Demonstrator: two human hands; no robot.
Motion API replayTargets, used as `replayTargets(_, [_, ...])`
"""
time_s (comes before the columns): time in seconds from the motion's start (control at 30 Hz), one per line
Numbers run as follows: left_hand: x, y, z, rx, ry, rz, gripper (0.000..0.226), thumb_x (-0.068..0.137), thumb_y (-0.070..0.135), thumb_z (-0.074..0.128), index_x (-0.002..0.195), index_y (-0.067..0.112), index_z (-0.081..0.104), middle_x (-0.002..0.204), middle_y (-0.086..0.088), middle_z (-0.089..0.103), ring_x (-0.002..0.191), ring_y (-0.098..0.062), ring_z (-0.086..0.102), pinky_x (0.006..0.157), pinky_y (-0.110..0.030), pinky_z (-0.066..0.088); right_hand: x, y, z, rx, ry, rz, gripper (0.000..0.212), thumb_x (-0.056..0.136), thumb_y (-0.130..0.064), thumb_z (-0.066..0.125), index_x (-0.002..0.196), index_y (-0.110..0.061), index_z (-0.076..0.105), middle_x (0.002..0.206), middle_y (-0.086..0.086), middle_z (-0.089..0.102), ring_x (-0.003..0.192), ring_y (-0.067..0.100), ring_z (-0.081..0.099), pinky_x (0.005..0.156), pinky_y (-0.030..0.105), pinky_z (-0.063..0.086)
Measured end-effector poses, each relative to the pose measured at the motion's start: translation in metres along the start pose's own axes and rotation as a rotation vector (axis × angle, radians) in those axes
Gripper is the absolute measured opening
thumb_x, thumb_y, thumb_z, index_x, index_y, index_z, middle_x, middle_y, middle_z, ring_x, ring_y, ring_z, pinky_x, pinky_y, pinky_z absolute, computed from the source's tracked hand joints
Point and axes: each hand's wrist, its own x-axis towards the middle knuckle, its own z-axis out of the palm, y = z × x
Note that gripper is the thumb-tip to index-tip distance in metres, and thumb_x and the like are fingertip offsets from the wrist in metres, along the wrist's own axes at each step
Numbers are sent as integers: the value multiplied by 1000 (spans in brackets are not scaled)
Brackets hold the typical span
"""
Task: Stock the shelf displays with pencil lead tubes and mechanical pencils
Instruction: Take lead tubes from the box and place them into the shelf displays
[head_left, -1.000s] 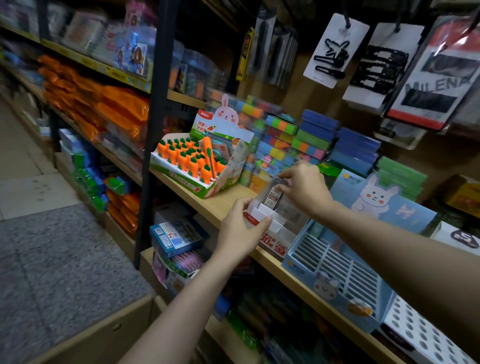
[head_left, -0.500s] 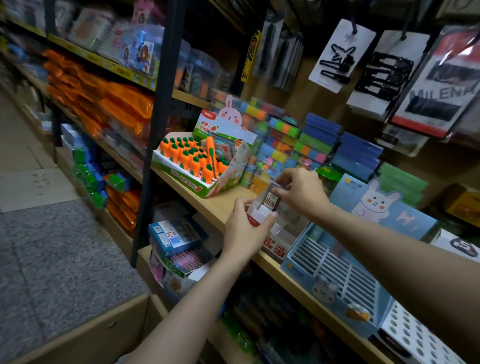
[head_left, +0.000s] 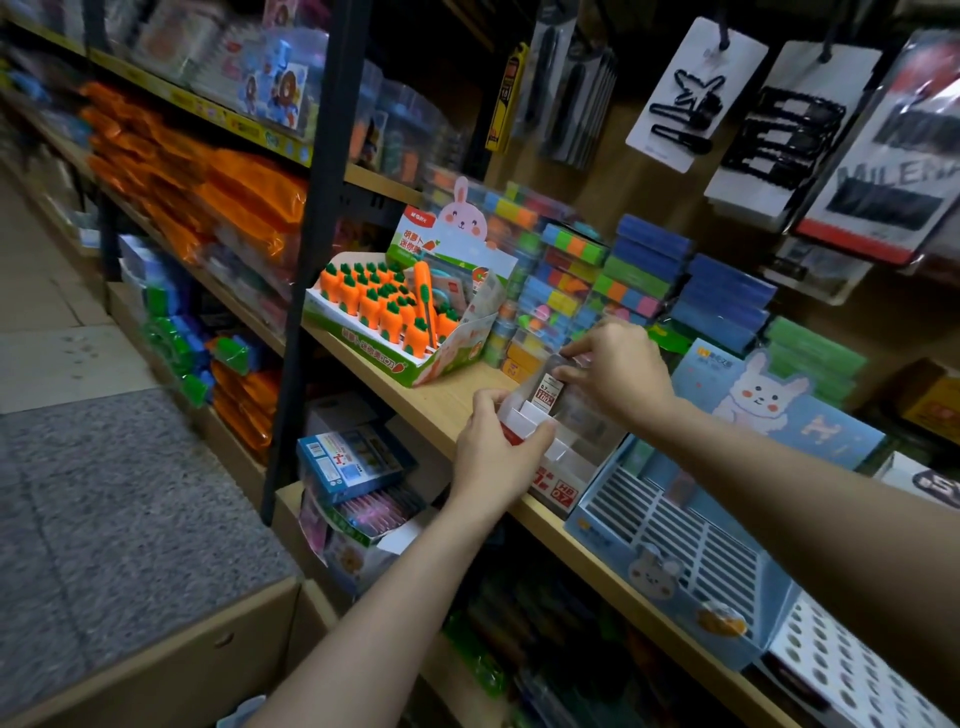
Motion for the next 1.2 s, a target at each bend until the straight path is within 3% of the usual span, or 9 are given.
replayTargets(0.2, [-2, -1, -2, 33, -7, 51, 51, 82, 47, 71, 121, 29, 43, 114, 7, 59, 96, -7, 60, 62, -14, 46, -13, 2, 3, 21, 3, -23, 32, 91, -33, 66, 119, -17, 66, 113, 6, 64, 101, 24, 63, 84, 43, 55])
replayTargets(0.37, [-13, -1, -18, 75, -3, 131, 58, 81, 43, 73, 129, 26, 47, 119, 16, 53, 105, 3, 53, 87, -18, 47, -38, -1, -18, 186, 90, 5, 28, 92, -20, 60, 119, -16, 66, 112, 3, 65, 95, 16, 63, 85, 40, 54])
replayTargets(0.53, [-66, -11, -57, 307, 58, 251, 18, 84, 25, 73, 98, 28, 63, 97, 12, 65, 93, -5, 61, 84, -23, 50, -113, -45, -21, 705, 176, -23, 11, 88, -11, 66, 92, -18, 73, 85, -14, 68, 73, 0, 64, 64, 9, 49])
replayTargets(0.7, [-157, -62, -111, 419, -53, -83, 11, 84, 0, 68, 93, 4, 69, 90, -8, 72, 81, -15, 67, 79, -25, 52, -214, -99, 34, 897, -240, -111, 12, 84, -9, 70, 87, -20, 76, 82, -7, 74, 74, 1, 67, 69, 9, 47])
replayTargets(0.77, [-202, -93, -131, 460, 11, -292, 8, 84, -4, 66, 87, 3, 68, 79, -8, 68, 71, -7, 61, 70, -19, 48, -251, -107, 69, 819, -521, -64, 10, 84, -11, 71, 88, -18, 77, 85, -1, 76, 74, 7, 67, 71, 18, 49])
replayTargets(0.87, [-261, -141, -151, 341, 216, -583, 32, 86, -17, 54, 67, 9, 52, 66, -5, 49, 59, -10, 49, 55, -12, 40, -298, -112, 118, 726, -853, 54, 12, 86, -11, 69, 81, -20, 75, 86, 6, 75, 74, 12, 64, 73, 28, 52])
replayTargets(0.93, [-292, -168, -156, 370, 291, -754, 32, 87, -8, 59, 66, 13, 48, 68, -4, 50, 64, -15, 49, 64, -21, 43, -321, -114, 141, 687, -947, 182, 21, 86, -11, 68, 69, -22, 70, 81, 2, 73, 74, 14, 66, 76, 34, 57])
replayTargets(1.03, [-317, -197, -156, 406, 292, -905, 27, 89, 3, 62, 69, 15, 48, 70, 1, 52, 66, -8, 48, 65, -20, 40, -343, -118, 167, 698, -1021, 361, 18, 85, -11, 70, 69, -19, 69, 81, 2, 72, 78, 18, 68, 78, 38, 59])
replayTargets(1.2, [-315, -223, -156, 512, 174, -956, 13, 87, 15, 69, 90, 14, 56, 96, -5, 62, 91, -19, 56, 77, -24, 42, -359, -119, 198, 607, -1082, 242, 13, 88, -10, 65, 82, -20, 70, 92, -1, 67, 77, 11, 62, 60, 17, 48])
